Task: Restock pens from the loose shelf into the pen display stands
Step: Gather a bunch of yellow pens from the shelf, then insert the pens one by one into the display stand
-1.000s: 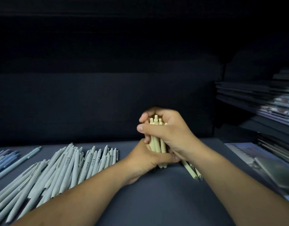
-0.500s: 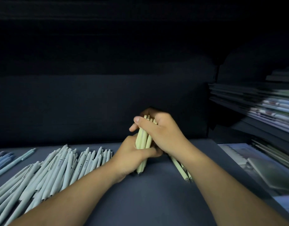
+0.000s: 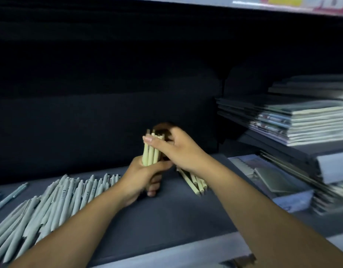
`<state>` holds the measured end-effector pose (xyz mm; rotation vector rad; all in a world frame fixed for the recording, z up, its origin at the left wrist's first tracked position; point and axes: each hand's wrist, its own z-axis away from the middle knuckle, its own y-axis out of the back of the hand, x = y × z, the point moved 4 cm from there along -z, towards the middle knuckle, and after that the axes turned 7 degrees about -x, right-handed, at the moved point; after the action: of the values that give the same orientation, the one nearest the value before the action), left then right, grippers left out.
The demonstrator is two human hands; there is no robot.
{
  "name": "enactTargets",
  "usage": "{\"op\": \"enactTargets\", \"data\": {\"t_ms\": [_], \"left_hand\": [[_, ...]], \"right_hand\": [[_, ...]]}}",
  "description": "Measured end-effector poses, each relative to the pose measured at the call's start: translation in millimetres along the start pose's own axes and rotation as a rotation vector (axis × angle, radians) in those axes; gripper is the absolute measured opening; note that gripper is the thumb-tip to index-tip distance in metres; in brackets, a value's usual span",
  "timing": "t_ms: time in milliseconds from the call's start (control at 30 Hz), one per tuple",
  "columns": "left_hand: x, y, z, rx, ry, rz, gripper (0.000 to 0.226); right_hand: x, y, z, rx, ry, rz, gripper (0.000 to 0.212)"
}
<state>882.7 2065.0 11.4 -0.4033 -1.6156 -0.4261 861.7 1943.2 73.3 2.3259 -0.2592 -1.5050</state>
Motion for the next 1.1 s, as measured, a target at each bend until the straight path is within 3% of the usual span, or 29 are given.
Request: {"op": "enactTargets", "data": {"t_ms": [67, 200, 433, 600, 900, 1100], "left_hand": [[3.8, 0.0, 4.0, 0.013, 0.006, 0.037, 0.025], [20.3, -16.6, 21.2, -0.085, -0.044, 0.064, 0.028], [49.5, -80.1, 62.3, -0.367, -0.235, -0.044, 0.034], [61.5, -140.3, 78.6, -0.497, -0.235, 0.045, 0.027], [43.6, -395.1, 160.9, -0.990, -0.152, 0.193, 0.034], [36.7, -585.5, 253.3, -1.251, -0.067, 0.264, 0.036]], "right_hand": [[-0.3, 10.0, 24.6, 0.089, -0.025, -0.023, 0.046], [-2.8, 38.6, 95.9, 0.283, -0.082, 0.083, 0.024], [-10.7, 79.0, 223.9, 0.369, -0.334, 0.602, 0.024], [-36.2, 107.0, 321.2, 0.477, -0.508, 0.915, 0.034], [-89.7, 157.3, 535.1, 0.721, -0.871, 1.150, 0.034], [-133.7, 192.4, 720.3, 0.885, -1.142, 1.142, 0.039]]}}
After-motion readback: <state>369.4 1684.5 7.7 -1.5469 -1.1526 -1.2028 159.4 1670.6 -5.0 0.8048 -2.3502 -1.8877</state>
